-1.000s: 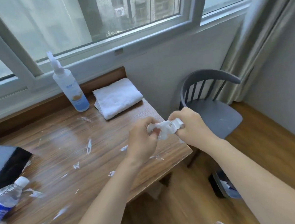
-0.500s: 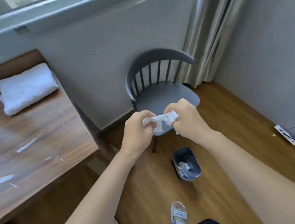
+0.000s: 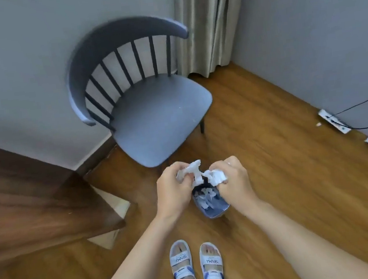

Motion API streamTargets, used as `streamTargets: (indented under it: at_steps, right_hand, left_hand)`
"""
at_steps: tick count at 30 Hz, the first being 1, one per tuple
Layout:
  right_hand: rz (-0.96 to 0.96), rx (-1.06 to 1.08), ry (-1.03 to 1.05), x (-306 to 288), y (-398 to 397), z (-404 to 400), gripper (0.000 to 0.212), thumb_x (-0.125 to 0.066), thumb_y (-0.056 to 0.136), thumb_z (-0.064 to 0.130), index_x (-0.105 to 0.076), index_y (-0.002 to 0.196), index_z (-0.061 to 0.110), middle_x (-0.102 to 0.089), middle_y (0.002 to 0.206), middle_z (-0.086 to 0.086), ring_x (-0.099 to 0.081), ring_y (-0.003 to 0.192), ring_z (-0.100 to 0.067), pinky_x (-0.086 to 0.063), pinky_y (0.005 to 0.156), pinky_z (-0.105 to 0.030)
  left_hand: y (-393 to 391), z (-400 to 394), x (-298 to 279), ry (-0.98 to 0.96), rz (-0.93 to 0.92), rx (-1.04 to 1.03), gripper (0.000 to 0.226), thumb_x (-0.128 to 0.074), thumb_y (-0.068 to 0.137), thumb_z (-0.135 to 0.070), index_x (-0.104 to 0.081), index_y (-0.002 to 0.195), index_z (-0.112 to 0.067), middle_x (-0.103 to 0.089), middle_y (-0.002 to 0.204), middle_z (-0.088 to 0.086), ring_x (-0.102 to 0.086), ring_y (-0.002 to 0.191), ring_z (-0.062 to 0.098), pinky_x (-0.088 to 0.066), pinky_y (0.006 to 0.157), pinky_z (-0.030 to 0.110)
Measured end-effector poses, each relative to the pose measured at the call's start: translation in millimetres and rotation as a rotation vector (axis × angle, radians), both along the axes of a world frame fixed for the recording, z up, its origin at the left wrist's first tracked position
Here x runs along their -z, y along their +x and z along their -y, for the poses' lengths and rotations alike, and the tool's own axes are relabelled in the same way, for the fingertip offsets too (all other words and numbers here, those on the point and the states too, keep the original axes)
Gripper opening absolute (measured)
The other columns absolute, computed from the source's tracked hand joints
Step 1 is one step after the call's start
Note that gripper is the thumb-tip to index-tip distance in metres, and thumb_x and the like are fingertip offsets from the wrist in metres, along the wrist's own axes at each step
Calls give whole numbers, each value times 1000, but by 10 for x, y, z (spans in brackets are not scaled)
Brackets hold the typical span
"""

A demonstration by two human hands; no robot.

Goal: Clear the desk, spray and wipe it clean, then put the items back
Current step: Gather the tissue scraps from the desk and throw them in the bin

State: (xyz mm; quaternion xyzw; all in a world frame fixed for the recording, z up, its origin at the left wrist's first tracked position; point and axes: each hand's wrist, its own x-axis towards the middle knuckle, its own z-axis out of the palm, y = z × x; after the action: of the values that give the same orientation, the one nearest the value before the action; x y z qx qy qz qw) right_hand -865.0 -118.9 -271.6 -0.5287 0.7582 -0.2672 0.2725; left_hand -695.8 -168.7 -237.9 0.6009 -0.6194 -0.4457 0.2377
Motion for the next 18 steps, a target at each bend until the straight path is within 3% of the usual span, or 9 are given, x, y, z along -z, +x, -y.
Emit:
streamTargets:
  at_steps: [3, 7, 12, 15, 18]
  right_hand:
    - [35, 62, 69, 759, -76, -36, 50, -55, 71, -14, -75, 103, 18, -50, 99, -2, -55, 84, -21, -48, 71, -30]
    - [96, 144, 162, 1801, -129, -60, 50, -54, 70, -16, -76, 103, 15, -51, 97, -5, -54, 85, -22, -37, 69, -10]
    - [149, 222, 257, 2826, -169, -142, 49, -59, 74, -14, -76, 104, 21, -50, 98, -3, -56, 85, -21, -41, 69, -15]
    - [166, 261, 294, 3255, -180, -162, 47, -62, 77, -12, -76, 107, 22, -51, 103, -3, -58, 88, -22, -43, 72, -18]
    - [172, 283, 308, 3573, -181, -158, 46, -65, 81, -7, -74, 117, 21, -51, 107, -3, -55, 92, -20, -37, 71, -10]
  left_hand:
    - [-174, 37, 765, 82, 6, 4, 21, -67, 93, -14, -72, 92, -34, -71, 92, -20, -60, 95, -6, -41, 71, 5]
    - [-310, 58, 1818, 189, 38, 1, 14, -68, 92, -16, -75, 98, -27, -72, 92, -15, -63, 90, 6, -43, 70, 16]
    - [-378, 32, 2842, 288, 49, -13, 13, -70, 91, -13, -72, 92, -26, -70, 82, -12, -62, 79, 8, -41, 62, 9]
    - [-444, 23, 3327, 337, 58, -15, 9, -69, 94, -17, -73, 97, -24, -71, 91, -12, -64, 85, 9, -40, 64, 12]
    - [-526, 25, 3678, 358, 56, -28, 11, -69, 96, -19, -74, 105, -22, -73, 100, -12, -65, 93, 9, -42, 70, 14]
